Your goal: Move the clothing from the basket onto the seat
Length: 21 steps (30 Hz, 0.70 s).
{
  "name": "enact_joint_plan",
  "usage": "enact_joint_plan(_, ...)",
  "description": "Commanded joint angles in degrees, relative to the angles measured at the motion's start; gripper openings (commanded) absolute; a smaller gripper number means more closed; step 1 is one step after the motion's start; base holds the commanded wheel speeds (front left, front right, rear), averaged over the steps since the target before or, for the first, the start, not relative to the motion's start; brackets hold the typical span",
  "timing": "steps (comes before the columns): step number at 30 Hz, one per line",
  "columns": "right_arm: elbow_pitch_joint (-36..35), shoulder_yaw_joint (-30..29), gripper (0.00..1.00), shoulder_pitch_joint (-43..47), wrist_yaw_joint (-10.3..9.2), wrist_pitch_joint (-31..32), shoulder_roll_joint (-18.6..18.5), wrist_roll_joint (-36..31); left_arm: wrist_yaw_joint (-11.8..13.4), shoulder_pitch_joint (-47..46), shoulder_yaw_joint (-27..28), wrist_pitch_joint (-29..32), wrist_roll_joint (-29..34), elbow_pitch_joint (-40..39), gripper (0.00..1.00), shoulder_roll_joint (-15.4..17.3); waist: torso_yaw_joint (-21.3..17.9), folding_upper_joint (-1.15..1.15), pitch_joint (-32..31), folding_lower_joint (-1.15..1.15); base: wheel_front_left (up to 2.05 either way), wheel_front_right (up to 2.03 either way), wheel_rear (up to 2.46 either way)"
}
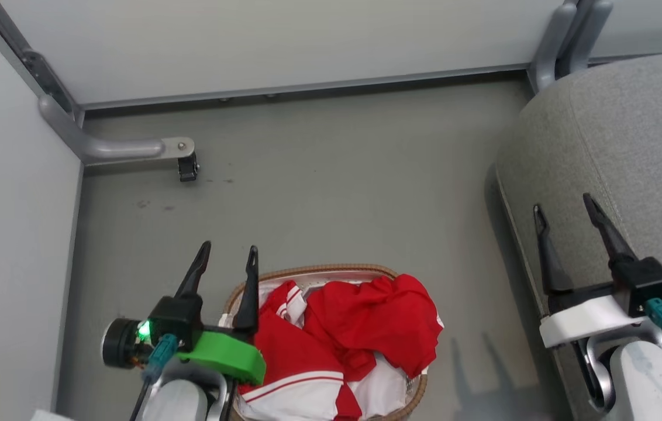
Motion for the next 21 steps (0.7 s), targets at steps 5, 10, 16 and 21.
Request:
enact_joint_plan(5, -1.56, -2.81, 1.0, -5.0, -0.03, -0.23, -0.23, 0.22, -1.37, -9.55, -4.37, -0.04, 1.38, 4.24, 1.0, 0.33, -2.1, 0.0, 11.97, -0.01, 0.0, 0.0, 0.0)
enact_joint_plan(10, -2.58, -4.2, 1.0, -9.38, -0.03, -0.21, -0.22, 0.77, -2.41, -17.34, -9.66, -0.04, 2.74, 10.81, 1.0, 0.34, -4.11, 0.0, 18.81, -0.01, 0.0, 0.0, 0.0)
enact_joint_plan(16, -4.05, -3.57, 1.0, -12.91, -0.03, -0.21, -0.21, 1.94, -3.6, -24.35, -15.35, -0.05, 3.8, 20.76, 1.0, 0.34, -6.93, 0.0, 25.55, -0.01, 0.0, 0.0, 0.0)
enact_joint_plan(21, -4.65, -3.73, 1.0, -14.82, -0.03, -0.21, -0.19, 3.54, -4.53, -29.72, -20.45, -0.04, 6.29, 29.09, 1.0, 0.36, -9.14, 0.0, 30.9, -0.01, 0.0, 0.0, 0.0)
